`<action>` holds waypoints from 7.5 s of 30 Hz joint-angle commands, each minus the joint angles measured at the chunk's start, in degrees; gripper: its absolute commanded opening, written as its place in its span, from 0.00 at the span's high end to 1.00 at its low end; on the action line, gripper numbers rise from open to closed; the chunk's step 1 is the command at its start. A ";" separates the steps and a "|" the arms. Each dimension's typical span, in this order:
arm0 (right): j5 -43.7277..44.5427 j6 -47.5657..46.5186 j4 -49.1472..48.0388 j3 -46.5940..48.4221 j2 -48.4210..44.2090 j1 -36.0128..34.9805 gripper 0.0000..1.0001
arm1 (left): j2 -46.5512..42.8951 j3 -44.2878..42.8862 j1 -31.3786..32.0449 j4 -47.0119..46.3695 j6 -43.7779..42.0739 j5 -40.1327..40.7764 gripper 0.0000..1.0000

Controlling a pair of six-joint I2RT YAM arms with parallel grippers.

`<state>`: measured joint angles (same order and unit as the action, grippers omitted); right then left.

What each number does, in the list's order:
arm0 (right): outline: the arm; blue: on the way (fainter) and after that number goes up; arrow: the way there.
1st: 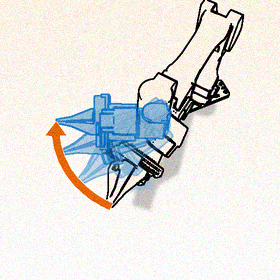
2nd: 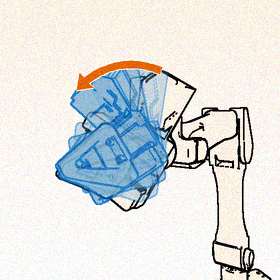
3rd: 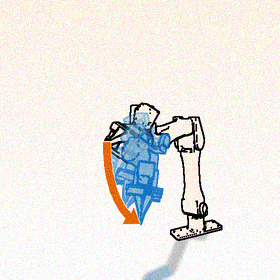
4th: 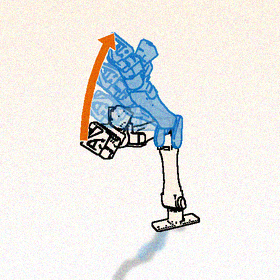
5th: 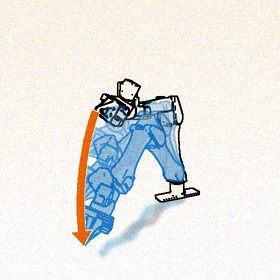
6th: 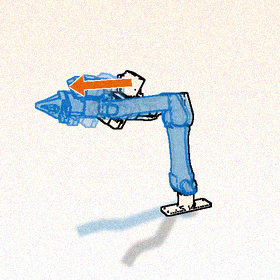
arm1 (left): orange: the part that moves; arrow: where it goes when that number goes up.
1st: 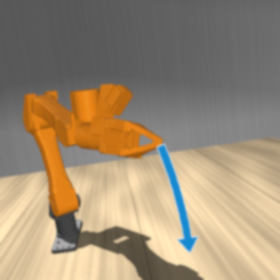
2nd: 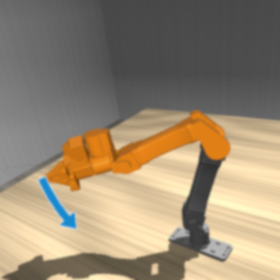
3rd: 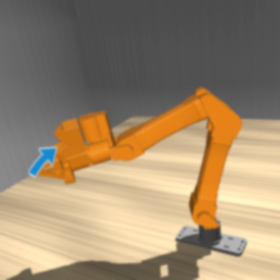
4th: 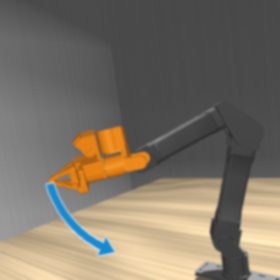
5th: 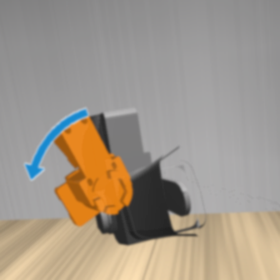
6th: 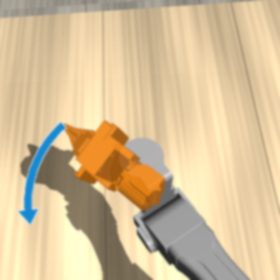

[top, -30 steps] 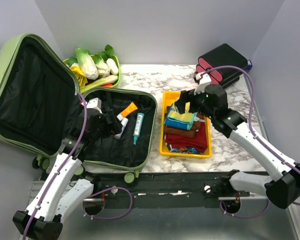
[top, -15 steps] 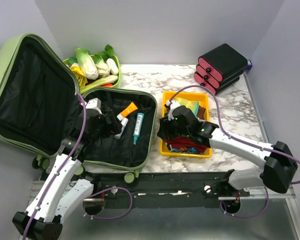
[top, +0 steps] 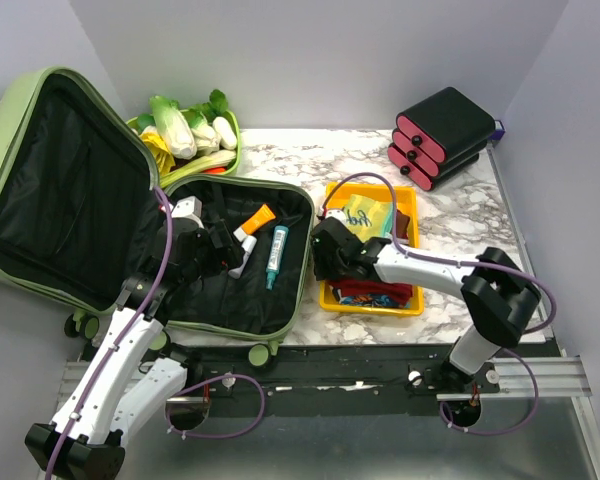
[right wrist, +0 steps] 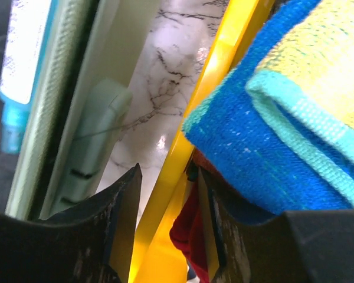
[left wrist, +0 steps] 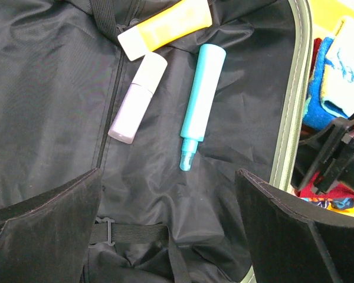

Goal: Open, take out, and arrange the luggage

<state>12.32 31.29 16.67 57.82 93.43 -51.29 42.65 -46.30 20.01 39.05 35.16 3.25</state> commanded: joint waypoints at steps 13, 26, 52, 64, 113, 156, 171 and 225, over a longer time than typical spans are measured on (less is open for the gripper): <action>19.85 7.56 6.00 -5.78 -3.33 -0.83 0.99 | 0.32 0.51 0.03 -0.20 0.44 0.97 0.01; 27.40 15.83 13.57 -18.16 -16.60 3.72 0.99 | 1.29 0.16 -0.06 0.33 0.00 1.32 0.01; 18.60 -16.06 7.06 -13.35 -26.37 28.35 0.99 | 3.93 -0.19 -0.06 0.24 -1.32 -0.08 0.01; 16.77 -29.97 0.13 -19.68 -28.74 38.36 0.99 | 4.01 -0.81 -0.06 0.42 -0.88 2.38 0.01; 0.78 -33.58 -11.31 -8.28 -35.64 45.40 0.00 | 10.52 -10.47 -0.15 -0.72 -4.40 3.61 0.01; -30.15 -28.21 -0.34 78.49 44.47 66.49 0.00 | 8.50 -8.19 -0.23 1.82 1.93 10.55 0.01; -53.44 -49.46 17.86 69.55 38.15 66.32 0.16 | 4.11 -7.40 -0.23 3.05 1.76 9.59 0.01; 27.05 -3.08 6.10 49.13 26.62 39.68 0.28 | 0.33 -5.99 -0.23 2.09 -2.90 8.44 0.01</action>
<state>33.30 25.10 20.27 103.35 117.38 -11.42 43.33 -52.66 19.99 42.06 32.80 12.38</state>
